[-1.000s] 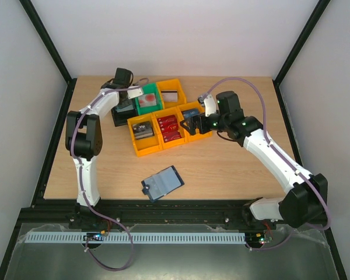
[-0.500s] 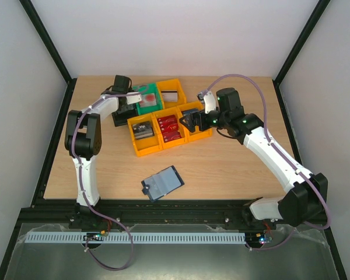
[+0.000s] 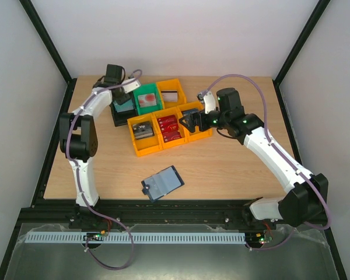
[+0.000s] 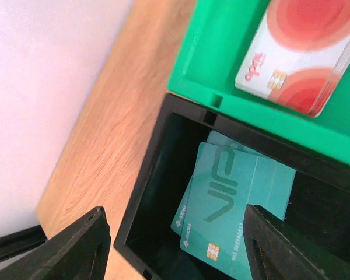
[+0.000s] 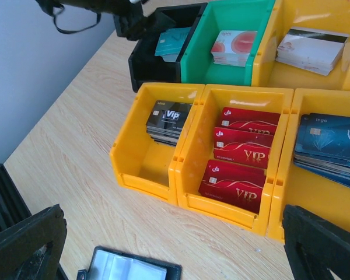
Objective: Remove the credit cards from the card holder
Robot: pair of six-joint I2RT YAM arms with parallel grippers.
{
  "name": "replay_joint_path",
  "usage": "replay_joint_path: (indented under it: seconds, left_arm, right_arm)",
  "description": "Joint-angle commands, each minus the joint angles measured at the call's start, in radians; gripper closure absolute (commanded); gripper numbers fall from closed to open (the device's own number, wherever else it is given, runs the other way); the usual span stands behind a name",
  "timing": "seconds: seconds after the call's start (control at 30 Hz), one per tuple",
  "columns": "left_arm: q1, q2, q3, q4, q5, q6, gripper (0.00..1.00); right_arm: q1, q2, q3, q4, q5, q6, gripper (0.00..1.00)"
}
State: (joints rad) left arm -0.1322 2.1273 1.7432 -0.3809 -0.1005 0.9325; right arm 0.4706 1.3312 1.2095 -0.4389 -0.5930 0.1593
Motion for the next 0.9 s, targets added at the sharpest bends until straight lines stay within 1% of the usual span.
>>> replay_joint_path:
  seconds: [0.0, 0.07, 0.1, 0.13, 0.17, 0.2, 0.23, 0.27, 0.37, 0.5, 0.77, 0.87]
  left_arm:
    - [0.017, -0.113, 0.055, -0.112, 0.166, -0.151, 0.36]
    - [0.015, -0.108, 0.083, -0.211, 0.195, -0.195, 0.42]
    - [0.013, -0.096, 0.100, -0.265, 0.200, -0.212, 0.47]
    - [0.010, -0.080, 0.116, -0.320, 0.193, -0.230, 0.54]
    - [0.008, -0.063, 0.131, -0.363, 0.179, -0.247, 0.63]
    - [0.008, -0.045, 0.140, -0.397, 0.162, -0.265, 0.76]
    - [0.007, -0.029, 0.146, -0.425, 0.151, -0.284, 0.93]
    - [0.006, -0.012, 0.149, -0.456, 0.145, -0.298, 0.98]
    - [0.001, 0.025, 0.140, -0.475, 0.124, -0.339, 0.98]
    - [-0.001, 0.064, 0.134, -0.450, 0.096, -0.377, 0.98]
    - [0.001, 0.122, 0.110, -0.420, 0.093, -0.382, 0.98]
    - [0.011, 0.149, 0.124, -0.379, 0.038, -0.389, 0.98]
  right_arm:
    - [-0.006, -0.033, 0.018, -0.021, -0.010, -0.017, 0.01]
    - [-0.006, -0.036, 0.015, -0.019, -0.011, -0.018, 0.01]
    - [-0.006, -0.036, 0.014, -0.018, -0.011, -0.019, 0.01]
    - [-0.005, -0.037, 0.015, -0.017, -0.011, -0.019, 0.01]
    - [-0.006, -0.036, 0.014, -0.016, -0.011, -0.020, 0.01]
    - [-0.006, -0.036, 0.015, -0.016, -0.012, -0.020, 0.01]
    - [-0.006, -0.036, 0.014, -0.017, -0.013, -0.019, 0.01]
    - [-0.006, -0.035, 0.014, -0.016, -0.016, -0.016, 0.01]
    - [-0.006, -0.031, 0.018, -0.018, -0.017, -0.013, 0.01]
    - [-0.006, -0.036, 0.015, -0.019, -0.018, -0.007, 0.01]
    - [-0.006, -0.035, 0.018, -0.024, -0.018, -0.006, 0.01]
    - [-0.006, -0.028, 0.024, -0.028, -0.018, -0.005, 0.01]
